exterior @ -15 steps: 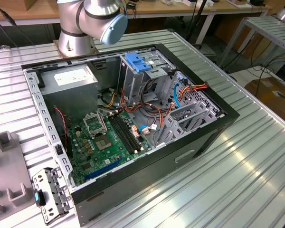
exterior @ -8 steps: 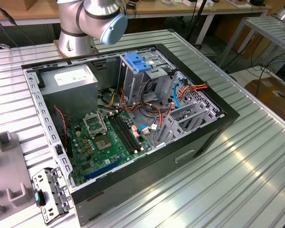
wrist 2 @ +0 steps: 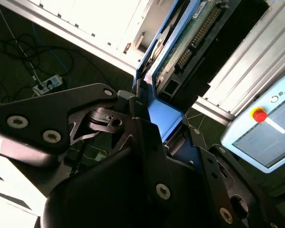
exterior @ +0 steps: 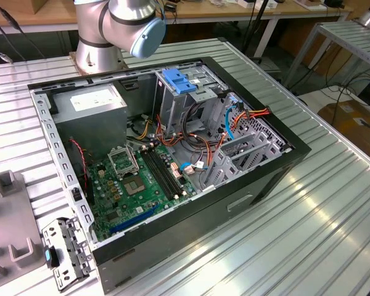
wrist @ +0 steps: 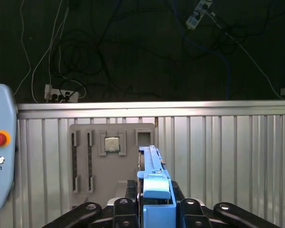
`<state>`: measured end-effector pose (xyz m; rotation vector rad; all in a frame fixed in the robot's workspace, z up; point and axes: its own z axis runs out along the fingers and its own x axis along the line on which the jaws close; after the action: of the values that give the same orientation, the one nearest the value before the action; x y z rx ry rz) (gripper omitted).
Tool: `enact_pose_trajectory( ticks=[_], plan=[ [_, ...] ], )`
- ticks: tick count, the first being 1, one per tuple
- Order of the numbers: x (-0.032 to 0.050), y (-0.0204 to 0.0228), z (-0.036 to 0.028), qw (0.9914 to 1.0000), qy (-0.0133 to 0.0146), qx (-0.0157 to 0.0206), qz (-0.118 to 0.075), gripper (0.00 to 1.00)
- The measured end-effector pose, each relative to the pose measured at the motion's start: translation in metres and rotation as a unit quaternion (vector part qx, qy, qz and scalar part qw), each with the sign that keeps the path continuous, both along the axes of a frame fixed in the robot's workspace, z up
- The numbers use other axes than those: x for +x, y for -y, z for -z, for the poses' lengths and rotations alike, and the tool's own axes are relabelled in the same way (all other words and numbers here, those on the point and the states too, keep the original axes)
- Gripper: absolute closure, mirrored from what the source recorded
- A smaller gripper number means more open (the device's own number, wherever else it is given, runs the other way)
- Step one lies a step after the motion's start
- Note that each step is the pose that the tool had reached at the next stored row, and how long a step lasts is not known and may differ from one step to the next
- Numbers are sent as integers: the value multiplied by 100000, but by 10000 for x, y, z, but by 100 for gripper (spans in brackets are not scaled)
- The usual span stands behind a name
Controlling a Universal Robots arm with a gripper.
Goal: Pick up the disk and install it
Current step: 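Pick up the disk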
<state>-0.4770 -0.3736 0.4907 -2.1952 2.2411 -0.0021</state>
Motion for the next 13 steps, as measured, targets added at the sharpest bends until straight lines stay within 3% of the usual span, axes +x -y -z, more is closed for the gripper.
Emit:
enact_pose_trajectory(
  ticks=[4, 13],
  plan=[
    [0, -1, -86, 100000, -4, -5, 3, 63],
    [0, -2, -212, 100000, -6, -42, 4, 63]
  ],
)
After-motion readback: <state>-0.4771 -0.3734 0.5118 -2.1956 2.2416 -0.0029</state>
